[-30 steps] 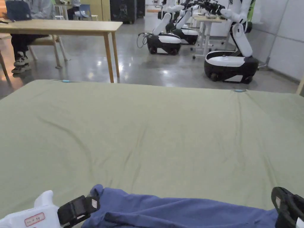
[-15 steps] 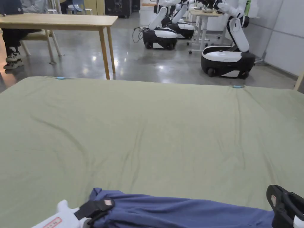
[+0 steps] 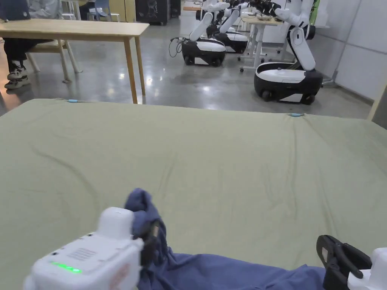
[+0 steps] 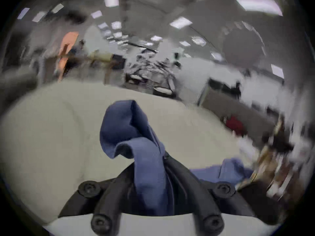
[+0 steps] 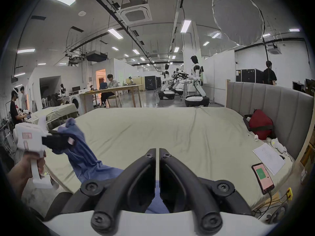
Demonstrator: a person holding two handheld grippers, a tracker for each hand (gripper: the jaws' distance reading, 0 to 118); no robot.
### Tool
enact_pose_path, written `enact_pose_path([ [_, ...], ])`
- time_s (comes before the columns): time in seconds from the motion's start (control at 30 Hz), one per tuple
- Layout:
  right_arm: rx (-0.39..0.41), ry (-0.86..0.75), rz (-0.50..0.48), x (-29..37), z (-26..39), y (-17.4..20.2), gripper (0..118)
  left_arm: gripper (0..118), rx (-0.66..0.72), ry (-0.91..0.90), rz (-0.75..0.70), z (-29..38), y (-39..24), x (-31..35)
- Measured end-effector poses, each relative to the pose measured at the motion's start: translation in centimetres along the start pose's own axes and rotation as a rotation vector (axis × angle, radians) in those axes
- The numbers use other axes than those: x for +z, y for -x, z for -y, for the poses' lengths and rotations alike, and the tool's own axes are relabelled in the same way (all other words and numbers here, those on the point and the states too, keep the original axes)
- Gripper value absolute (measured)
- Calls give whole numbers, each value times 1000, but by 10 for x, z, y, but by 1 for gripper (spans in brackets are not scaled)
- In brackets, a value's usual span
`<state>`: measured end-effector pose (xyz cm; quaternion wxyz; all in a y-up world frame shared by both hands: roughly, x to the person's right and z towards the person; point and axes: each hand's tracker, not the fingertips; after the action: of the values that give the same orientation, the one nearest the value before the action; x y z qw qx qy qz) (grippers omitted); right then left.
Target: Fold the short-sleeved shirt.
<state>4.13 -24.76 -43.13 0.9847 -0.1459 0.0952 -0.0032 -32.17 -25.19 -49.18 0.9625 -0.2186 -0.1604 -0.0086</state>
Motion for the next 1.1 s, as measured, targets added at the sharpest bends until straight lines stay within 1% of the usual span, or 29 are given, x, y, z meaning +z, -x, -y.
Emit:
enact_pose_path([
  [0.07,19,14,0,0,2,-6,5,3,-233,147,-70,2,-67,-34],
  [0.17,37,27,9,1,6,-14,5,4,-393,240,-127,28,-127,-79],
  [0.2,34,28,7,3,7,-17,5,9,-419,286,-148,39,-138,-94],
  [0.23,29,28,6,4,8,-20,5,36,-437,312,-169,48,-142,-105],
  [0.27,23,30,5,6,9,-23,5,69,-432,336,-173,56,-143,-114],
  [0.3,16,33,2,6,9,-26,5,92,-411,360,-154,60,-141,-120],
  [0.33,8,40,-2,7,10,-29,5,96,-347,391,-88,59,-136,-123],
  [0.37,4,47,-9,6,11,-32,5,98,-265,389,-41,56,-127,-122],
  [0.4,3,48,-10,6,12,-33,5,102,-216,359,-15,51,-124,-115],
  [0.43,2,51,-11,6,12,-35,5,111,-150,298,15,41,-118,-102],
  [0.47,-1,59,-16,5,13,-37,5,112,-65,234,38,26,-107,-87],
  [0.53,-16,67,-28,4,13,-39,5,111,105,139,131,14,-77,-68],
  [0.57,-23,72,-32,3,13,-39,5,106,176,157,128,13,-61,-65],
  [0.6,-27,78,-36,3,13,-39,5,90,228,181,99,13,-47,-64],
  [0.63,-27,79,-37,3,14,-39,5,46,275,199,41,14,-31,-64],
  [0.67,-25,77,-38,3,15,-39,5,17,326,190,-14,19,-19,-64],
  [0.7,-24,76,-39,3,15,-38,5,15,369,212,-25,23,-10,-67],
  [0.77,-25,81,-44,1,16,-39,5,14,436,295,48,32,-2,-83],
  [0.83,-30,86,-48,-1,18,-40,5,14,435,312,113,42,-13,-96],
  [0.87,-32,88,-48,-1,18,-41,5,14,410,331,138,45,-26,-105],
  [0.9,-33,89,-45,-1,18,-41,5,15,401,340,187,49,-36,-111],
  [0.97,-38,90,-40,0,19,-43,5,15,443,382,324,60,-56,-129],
  [1.03,-43,94,-35,1,20,-46,5,15,399,424,328,67,-84,-137],
  [1.1,-41,95,-22,2,21,-48,5,14,346,403,298,67,-99,-133],
])
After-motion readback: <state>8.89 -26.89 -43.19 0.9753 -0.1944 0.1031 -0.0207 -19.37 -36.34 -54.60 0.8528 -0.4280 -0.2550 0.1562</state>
